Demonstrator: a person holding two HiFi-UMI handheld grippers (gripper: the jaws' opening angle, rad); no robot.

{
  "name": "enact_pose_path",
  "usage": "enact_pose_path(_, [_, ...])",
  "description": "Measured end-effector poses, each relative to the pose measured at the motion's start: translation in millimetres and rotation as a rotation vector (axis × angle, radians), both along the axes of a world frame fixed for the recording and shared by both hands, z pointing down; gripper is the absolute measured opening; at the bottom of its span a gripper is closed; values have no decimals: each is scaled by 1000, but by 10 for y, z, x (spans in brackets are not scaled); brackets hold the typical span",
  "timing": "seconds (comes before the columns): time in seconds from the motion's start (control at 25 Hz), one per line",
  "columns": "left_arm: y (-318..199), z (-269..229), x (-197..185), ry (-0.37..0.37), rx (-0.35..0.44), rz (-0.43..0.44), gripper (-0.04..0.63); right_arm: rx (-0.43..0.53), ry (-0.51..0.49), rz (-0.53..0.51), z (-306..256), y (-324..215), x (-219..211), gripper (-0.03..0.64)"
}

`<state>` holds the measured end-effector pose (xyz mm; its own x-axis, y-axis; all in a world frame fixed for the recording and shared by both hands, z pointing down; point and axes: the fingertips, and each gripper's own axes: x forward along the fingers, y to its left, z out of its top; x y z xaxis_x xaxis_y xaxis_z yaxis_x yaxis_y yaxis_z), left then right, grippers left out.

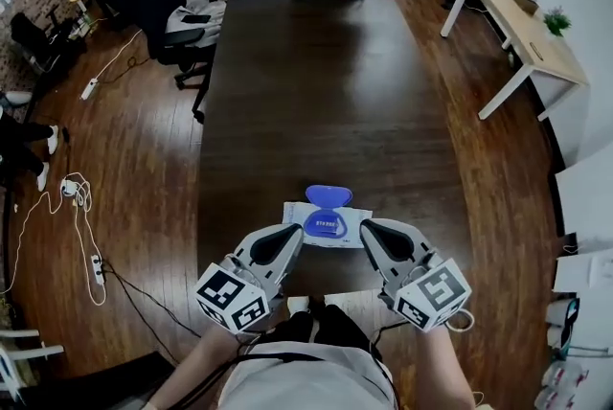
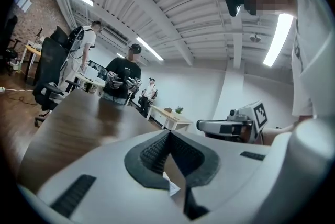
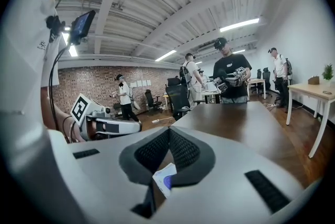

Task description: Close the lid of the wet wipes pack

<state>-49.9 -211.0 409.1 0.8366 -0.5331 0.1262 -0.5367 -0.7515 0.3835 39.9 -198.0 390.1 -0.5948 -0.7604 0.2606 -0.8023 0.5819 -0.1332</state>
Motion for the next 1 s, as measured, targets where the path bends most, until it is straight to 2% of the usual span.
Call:
enact_pose_path(0.28, [-183, 368, 82, -23, -60, -58, 2, -59, 49, -81, 550, -420, 119, 8])
enact_pose_path(0.44, [-246, 563, 119, -24, -116, -98, 2, -118, 80, -133, 981, -665, 143, 106])
enact_pose_path(0.64, [-276, 986, 168, -60, -181, -134, 2, -165, 111, -178, 1441, -881, 215, 174])
enact_pose_path(0.8, [-245, 1330, 132, -93, -222, -155, 2, -195, 137, -225, 1702, -959, 167, 212])
enact_pose_path(1.0, [-212, 1685, 122, -126, -276, -195, 2, -232, 134, -275, 1943, -1028, 102, 213])
